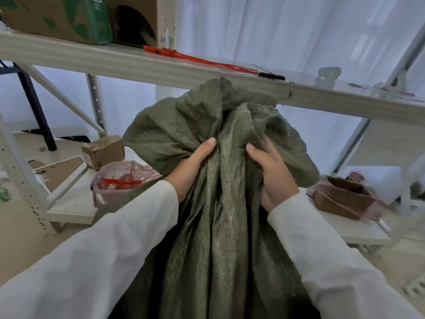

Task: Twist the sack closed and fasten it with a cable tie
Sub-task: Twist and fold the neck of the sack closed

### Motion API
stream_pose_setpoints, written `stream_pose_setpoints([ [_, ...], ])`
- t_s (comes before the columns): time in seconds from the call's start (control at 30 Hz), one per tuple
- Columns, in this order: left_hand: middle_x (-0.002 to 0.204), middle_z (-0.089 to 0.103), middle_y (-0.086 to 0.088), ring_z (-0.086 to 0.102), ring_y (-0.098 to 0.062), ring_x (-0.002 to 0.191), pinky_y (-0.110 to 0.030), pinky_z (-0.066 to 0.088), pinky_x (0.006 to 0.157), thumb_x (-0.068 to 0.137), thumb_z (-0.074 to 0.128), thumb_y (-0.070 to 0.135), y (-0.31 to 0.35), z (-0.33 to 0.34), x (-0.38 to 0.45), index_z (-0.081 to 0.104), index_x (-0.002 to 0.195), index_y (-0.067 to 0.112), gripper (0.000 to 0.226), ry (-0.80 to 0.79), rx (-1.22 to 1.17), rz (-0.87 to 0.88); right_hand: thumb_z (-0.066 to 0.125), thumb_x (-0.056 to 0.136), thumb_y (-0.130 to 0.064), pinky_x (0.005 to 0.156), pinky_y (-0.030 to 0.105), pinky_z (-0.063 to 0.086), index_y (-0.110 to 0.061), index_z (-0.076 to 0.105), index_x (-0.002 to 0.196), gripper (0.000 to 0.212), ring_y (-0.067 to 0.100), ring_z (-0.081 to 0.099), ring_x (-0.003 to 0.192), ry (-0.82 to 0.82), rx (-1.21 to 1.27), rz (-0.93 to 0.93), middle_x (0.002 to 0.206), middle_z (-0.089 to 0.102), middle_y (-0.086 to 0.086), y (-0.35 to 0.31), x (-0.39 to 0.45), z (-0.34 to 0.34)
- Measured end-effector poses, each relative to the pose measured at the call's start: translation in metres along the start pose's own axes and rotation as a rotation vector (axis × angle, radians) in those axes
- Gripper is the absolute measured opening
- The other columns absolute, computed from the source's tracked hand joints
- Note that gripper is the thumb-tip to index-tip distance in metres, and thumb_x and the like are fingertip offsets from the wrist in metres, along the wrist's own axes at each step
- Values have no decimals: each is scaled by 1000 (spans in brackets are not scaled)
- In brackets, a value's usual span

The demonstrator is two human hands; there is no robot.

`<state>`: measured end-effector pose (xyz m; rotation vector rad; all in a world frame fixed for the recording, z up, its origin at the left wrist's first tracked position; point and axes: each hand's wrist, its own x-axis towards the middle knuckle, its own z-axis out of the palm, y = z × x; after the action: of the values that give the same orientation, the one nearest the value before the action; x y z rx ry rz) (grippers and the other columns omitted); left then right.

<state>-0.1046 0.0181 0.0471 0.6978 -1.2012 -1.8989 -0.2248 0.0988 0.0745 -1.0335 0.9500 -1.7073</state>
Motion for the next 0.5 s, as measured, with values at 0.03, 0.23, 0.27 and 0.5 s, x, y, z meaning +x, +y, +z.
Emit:
stream_pose_setpoints([
  [0.03,120,67,-2,63,-19,110,-37,43,102,56,75,57,-3,1,-1,58,124,22,79,-50,19,-11,55,85,-13,89,39,53,-26,63,102,23,20,66,99,-25,16,30,105,70,4,2,2,1],
  [0.23,101,72,11,66,-6,98,-24,46,94,74,62,26,-8,5,-15,66,100,25,27,-320,142,-29,75,65,-48,106,48,38,-13,55,121,69,30,53,121,-216,24,48,128,57,16,10,9,16],
  [0.27,102,72,12,66,-6,100,-26,45,96,76,63,23,-8,6,-16,67,99,27,24,-322,191,-17,75,61,-52,108,50,34,-13,57,120,73,31,52,123,-250,-1,47,129,56,18,10,7,17],
  [0.5,113,67,7,61,-17,105,-37,43,102,69,74,33,-8,-3,-7,66,100,24,33,129,385,30,42,93,-26,75,27,56,-13,71,91,32,11,70,85,-50,56,125,91,74,3,17,19,5],
])
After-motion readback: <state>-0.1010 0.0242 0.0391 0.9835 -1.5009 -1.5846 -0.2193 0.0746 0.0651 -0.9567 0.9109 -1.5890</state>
